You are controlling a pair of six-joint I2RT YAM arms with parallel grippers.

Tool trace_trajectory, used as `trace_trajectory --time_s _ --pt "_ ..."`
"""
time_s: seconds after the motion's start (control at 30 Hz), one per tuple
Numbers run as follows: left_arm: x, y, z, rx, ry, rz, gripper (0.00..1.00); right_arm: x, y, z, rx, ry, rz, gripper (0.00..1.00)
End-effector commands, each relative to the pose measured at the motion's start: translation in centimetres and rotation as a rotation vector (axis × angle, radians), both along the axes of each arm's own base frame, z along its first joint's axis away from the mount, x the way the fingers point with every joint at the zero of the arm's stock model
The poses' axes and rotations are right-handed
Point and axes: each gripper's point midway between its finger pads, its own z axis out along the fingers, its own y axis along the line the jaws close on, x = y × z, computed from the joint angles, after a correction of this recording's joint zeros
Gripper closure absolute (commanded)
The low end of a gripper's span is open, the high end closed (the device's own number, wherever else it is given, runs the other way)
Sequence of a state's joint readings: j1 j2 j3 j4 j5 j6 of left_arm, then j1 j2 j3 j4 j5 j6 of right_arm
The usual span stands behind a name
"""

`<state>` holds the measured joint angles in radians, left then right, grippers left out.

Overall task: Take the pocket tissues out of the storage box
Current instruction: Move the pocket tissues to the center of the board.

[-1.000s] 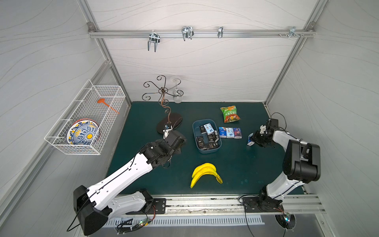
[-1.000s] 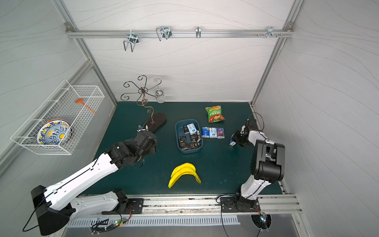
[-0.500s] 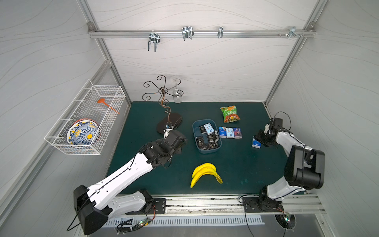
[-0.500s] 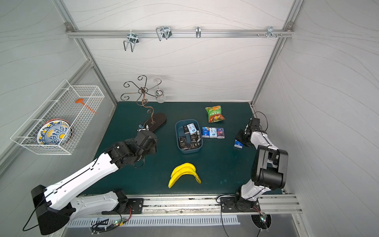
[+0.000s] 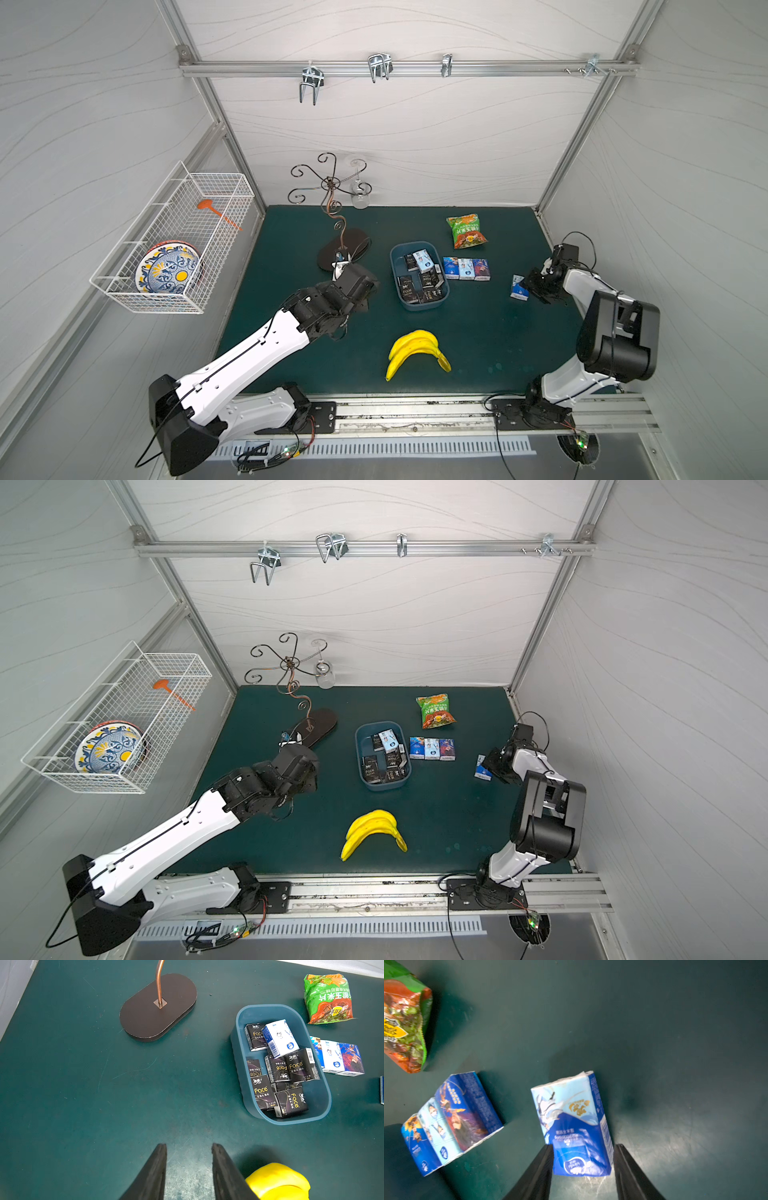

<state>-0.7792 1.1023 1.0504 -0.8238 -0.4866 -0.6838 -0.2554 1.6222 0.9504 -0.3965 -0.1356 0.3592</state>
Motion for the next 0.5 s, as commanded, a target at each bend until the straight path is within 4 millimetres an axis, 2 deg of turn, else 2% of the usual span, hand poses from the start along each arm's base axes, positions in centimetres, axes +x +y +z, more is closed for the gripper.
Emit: trace_trajectory --time_s 0.0,0.1,0.23,0.47 --pt "0.0 0.0 1.9 -0.030 -0.044 -0.011 0.60 0.3 0.4 -1.0 0.049 0.028 0.004 0.54" --pt "-0.1 0.2 1.9 -0.029 -0.048 -0.011 0.60 1.1 1.2 -1.3 0.086 0.019 0.034 0.65" --pt "-0.2 0.1 1.7 -0.031 -0.046 -0.012 0.60 1.7 1.4 -1.6 0.079 0.022 0.051 0.69" --pt "0.0 -0.2 1.3 -0.033 -0.036 -0.017 0.60 3.2 3.5 -2.0 -0.035 0.068 0.225 0.71"
